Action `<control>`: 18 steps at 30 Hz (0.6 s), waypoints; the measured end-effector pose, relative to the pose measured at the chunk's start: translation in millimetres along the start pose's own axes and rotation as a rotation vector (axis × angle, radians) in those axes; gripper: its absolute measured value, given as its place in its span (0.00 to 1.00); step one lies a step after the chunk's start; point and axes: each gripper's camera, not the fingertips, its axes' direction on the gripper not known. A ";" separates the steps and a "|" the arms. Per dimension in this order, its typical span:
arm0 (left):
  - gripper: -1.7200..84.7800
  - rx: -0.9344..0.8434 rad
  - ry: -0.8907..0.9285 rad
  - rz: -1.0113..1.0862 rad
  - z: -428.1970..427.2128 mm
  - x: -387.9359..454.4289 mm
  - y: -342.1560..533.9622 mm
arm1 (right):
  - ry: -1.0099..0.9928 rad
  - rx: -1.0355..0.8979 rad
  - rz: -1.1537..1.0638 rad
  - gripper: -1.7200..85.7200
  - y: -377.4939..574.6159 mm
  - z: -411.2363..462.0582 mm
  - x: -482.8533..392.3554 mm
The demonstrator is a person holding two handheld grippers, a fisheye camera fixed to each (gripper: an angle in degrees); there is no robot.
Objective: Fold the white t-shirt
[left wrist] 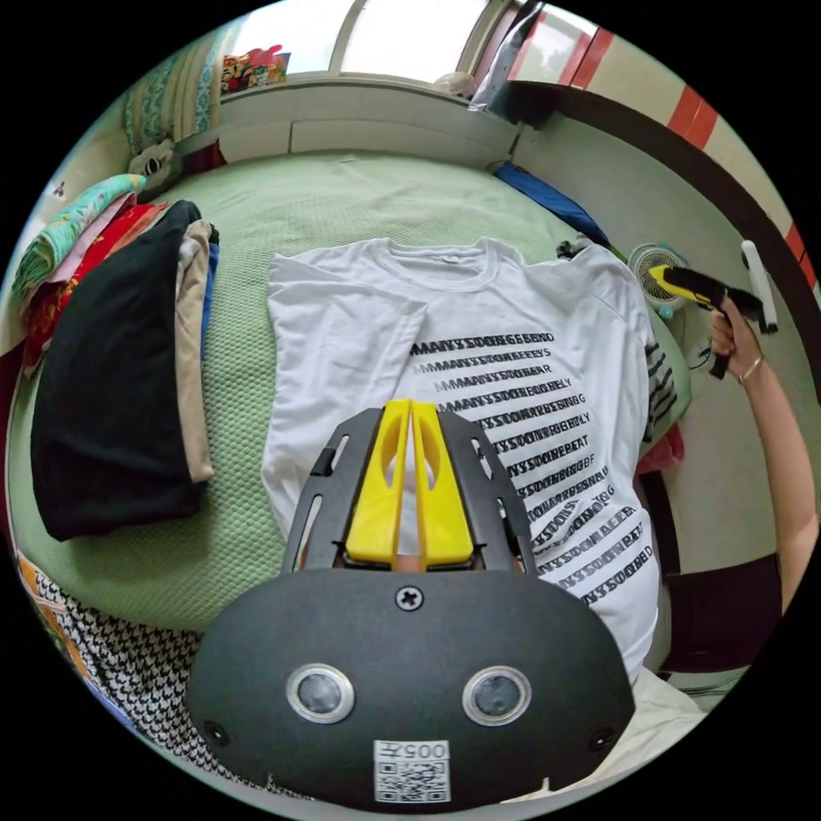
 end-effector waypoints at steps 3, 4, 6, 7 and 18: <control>0.01 -0.013 0.008 0.016 3.6 3.5 -2.1 | -0.036 -0.022 0.061 0.17 -25.5 6.7 20.3; 0.01 -0.016 0.008 0.022 4.3 3.9 -3.0 | -0.056 -0.007 0.066 0.18 -34.0 7.1 24.4; 0.01 -0.019 0.006 0.031 5.1 4.0 -4.6 | -0.048 -0.004 0.060 0.18 -46.2 9.4 28.0; 0.01 -0.021 0.002 0.035 5.9 3.3 -5.8 | -0.029 -0.019 0.074 0.18 -53.8 13.0 31.9; 0.01 -0.045 0.050 0.045 13.9 2.1 -17.5 | -0.052 -0.070 0.253 0.07 -67.2 33.6 60.2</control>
